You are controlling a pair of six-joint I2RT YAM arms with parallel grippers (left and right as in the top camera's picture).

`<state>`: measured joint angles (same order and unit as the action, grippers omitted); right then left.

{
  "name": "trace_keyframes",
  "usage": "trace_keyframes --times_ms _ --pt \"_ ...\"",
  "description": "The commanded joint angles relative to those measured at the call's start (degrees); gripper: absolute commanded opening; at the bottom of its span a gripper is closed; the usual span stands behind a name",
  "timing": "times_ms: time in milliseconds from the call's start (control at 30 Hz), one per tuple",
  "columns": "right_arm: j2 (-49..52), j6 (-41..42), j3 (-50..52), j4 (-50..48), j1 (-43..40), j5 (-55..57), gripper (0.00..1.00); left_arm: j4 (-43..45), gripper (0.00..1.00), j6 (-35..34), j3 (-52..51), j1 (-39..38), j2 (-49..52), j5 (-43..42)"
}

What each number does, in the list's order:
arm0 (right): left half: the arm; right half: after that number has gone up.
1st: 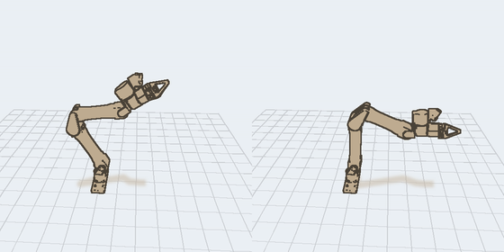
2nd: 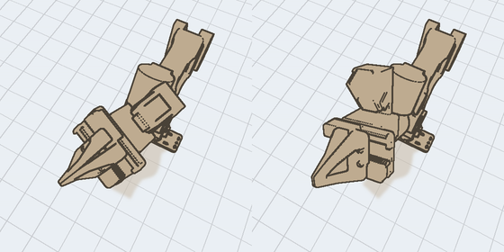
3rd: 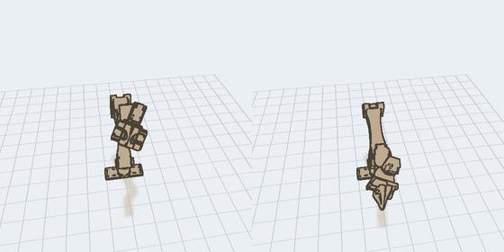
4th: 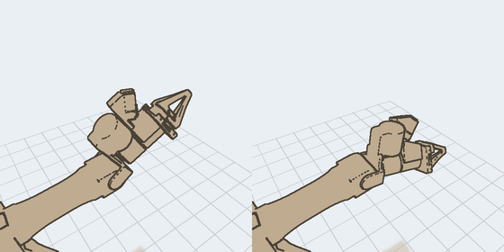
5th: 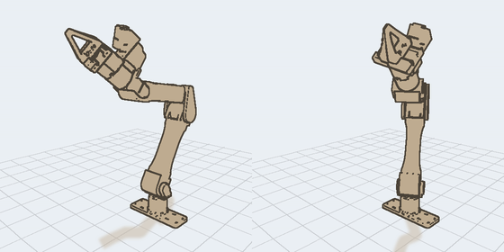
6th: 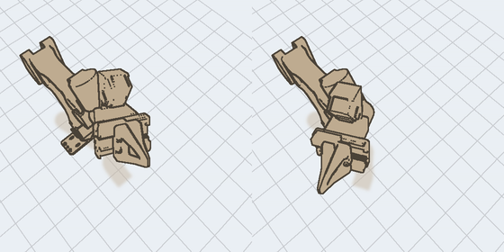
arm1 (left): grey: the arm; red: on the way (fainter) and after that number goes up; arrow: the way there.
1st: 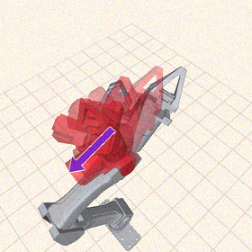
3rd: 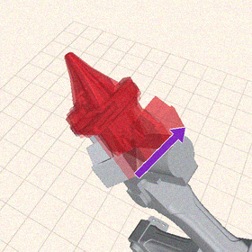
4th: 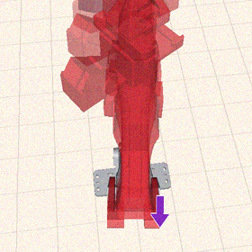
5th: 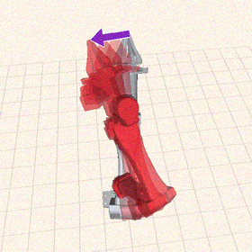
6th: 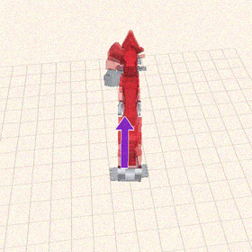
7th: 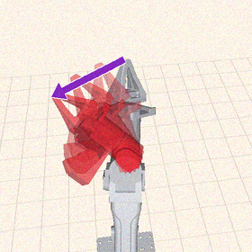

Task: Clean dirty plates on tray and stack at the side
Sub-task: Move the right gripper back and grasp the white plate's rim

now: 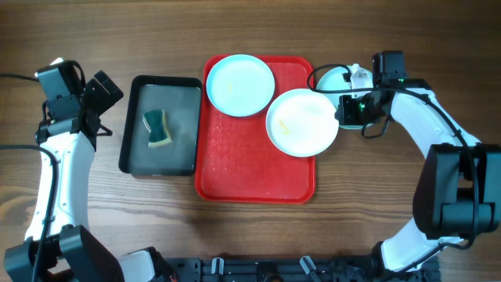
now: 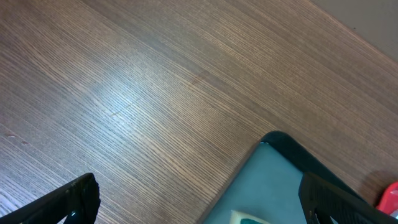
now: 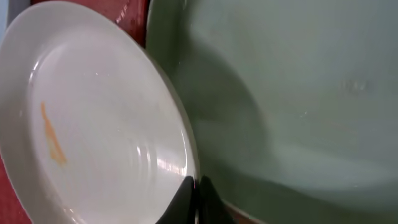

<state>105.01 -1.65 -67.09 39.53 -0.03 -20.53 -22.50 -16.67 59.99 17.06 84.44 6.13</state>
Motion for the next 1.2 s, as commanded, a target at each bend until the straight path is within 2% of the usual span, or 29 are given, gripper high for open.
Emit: trace_keyframes --times_ms 0,133,467,567,700,767,833,900,1067,1167 --pt "1.3 3.8 0.4 2.9 1.1 -0.1 0.04 0.2 1.00 -0.3 1.1 0.2 -0.5 -0.3" --pt "1.3 6.4 0.4 5.4 4.7 -0.1 0.04 0.2 1.00 -0.3 1.1 0.2 -0.5 -0.3" --pt "1.3 6.4 0.4 11.6 14.8 0.0 0.04 0.2 1.00 -0.3 1.1 0.2 -0.5 -0.3" --pt "1.3 8.8 0.4 11.6 17.4 -0.1 0.04 0.2 1.00 -0.3 1.1 0.2 -0.5 -0.3" --pt "1.3 15.8 0.4 10.6 19.7 -0.1 0.05 0.2 1.00 -0.3 1.1 0.2 -0.5 -0.3" --pt "1.3 15.8 0.4 10.4 20.7 0.0 0.11 0.2 1.00 -0.3 1.1 0.2 -0.5 -0.3" --pt "1.3 15.1 0.4 9.6 21.0 0.2 0.20 0.2 1.00 -0.3 1.1 0.2 -0.5 -0.3" --pt "1.3 13.4 0.4 7.8 21.0 1.9 0.36 0.2 1.00 -0.3 1.1 0.2 -0.5 -0.3" --pt "1.3 5.4 0.4 -0.5 21.1 2.9 0.37 0.2 1.00 -0.3 1.1 0.2 -0.5 -0.3" --pt "1.3 0.9 0.4 -3.5 21.1 2.9 0.32 0.2 1.00 -0.3 1.1 0.2 -0.5 -0.3"
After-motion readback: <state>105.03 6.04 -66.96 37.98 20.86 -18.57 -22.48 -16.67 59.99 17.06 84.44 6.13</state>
